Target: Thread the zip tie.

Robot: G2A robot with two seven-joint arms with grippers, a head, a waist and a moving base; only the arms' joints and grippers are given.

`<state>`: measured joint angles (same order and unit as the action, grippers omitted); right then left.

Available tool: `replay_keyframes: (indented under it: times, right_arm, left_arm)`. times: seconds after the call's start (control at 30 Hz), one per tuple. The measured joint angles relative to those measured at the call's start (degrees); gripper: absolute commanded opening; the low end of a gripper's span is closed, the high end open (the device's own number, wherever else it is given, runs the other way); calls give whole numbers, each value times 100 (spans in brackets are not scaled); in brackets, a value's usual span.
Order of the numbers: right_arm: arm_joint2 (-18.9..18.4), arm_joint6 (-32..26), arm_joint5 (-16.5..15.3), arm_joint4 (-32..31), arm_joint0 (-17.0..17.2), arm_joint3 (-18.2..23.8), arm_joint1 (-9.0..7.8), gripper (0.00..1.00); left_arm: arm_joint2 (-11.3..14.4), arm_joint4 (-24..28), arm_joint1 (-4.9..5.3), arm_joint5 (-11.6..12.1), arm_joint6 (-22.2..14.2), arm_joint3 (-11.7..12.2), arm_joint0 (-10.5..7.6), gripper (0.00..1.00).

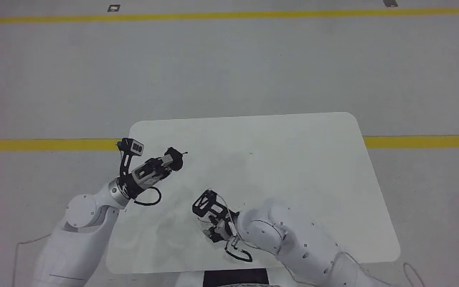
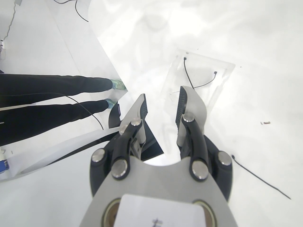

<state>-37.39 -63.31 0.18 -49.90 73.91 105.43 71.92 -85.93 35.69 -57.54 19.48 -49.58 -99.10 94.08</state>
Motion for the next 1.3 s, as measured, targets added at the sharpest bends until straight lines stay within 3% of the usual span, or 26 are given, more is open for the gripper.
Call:
replay_keyframes:
  times: [0.33, 0.6, 1.3]
  right_arm:
    - [602, 105, 440, -262, -513, -764, 282, 23]
    - [901, -77, 915, -788, -738, -1008, 439, 25]
    - [759, -643, 1431, -2032, -636, -982, 462, 35]
  left_arm:
    - [0, 0, 0, 0, 0, 0, 0, 0]
    - [0, 0, 0, 0, 0, 0, 0, 0]
    - [0, 0, 0, 0, 0, 0, 0, 0]
